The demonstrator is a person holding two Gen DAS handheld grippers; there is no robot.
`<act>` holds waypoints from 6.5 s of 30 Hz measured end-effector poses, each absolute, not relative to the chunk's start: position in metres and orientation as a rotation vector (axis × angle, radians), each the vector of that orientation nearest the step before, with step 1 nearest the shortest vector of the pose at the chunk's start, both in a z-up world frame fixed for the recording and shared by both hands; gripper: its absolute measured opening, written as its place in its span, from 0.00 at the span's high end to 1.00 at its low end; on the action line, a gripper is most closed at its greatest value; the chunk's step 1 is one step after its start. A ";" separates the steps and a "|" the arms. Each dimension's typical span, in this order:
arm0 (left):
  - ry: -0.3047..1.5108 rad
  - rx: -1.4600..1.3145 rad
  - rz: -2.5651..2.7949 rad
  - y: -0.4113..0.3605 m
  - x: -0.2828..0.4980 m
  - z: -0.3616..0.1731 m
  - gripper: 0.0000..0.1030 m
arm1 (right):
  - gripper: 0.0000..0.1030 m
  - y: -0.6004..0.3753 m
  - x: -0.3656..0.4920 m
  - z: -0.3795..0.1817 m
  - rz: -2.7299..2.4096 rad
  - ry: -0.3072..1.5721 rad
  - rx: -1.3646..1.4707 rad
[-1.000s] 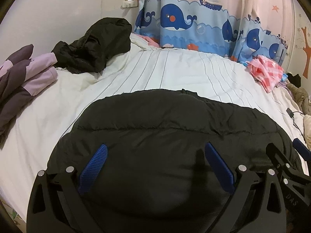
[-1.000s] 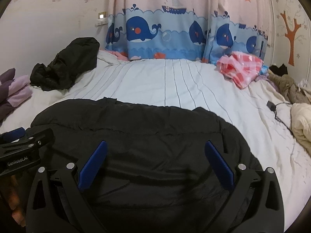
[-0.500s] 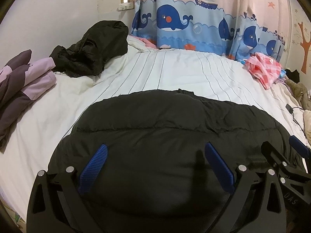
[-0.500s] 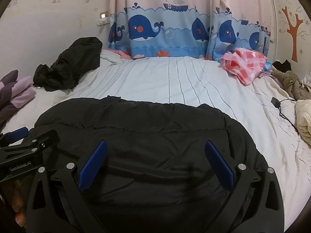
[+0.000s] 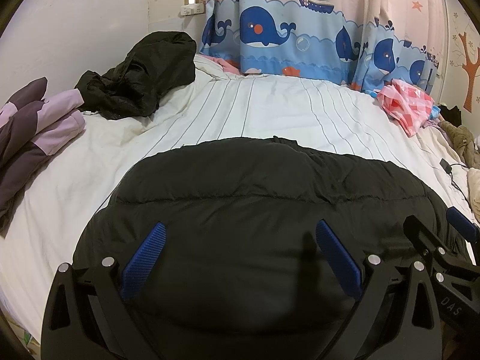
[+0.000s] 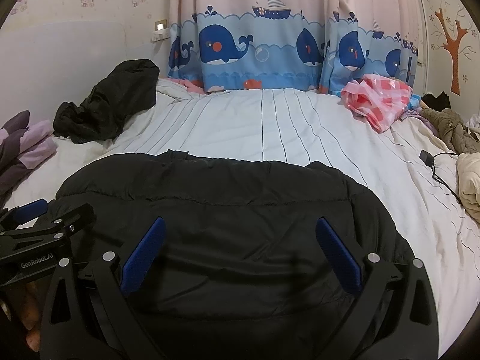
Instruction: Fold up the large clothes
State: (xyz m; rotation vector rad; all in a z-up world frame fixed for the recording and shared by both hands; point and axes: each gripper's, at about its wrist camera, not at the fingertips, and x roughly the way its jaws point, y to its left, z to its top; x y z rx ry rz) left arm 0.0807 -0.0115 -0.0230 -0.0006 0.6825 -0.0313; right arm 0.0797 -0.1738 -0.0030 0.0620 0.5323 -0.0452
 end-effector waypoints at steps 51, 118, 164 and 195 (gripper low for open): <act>0.697 0.011 -0.033 -0.017 0.079 -0.027 0.07 | 0.06 -0.181 0.075 -0.003 -0.066 0.546 0.062; 1.100 -0.176 0.301 0.172 0.278 -0.074 0.07 | 0.06 -0.392 0.298 -0.062 -0.084 1.069 0.345; 0.786 0.088 0.347 0.184 0.084 0.003 0.07 | 0.06 -0.416 0.036 0.084 0.363 0.647 0.465; 0.978 -0.230 -0.041 0.151 0.101 -0.085 0.07 | 0.06 -0.410 0.118 -0.059 0.434 0.930 0.499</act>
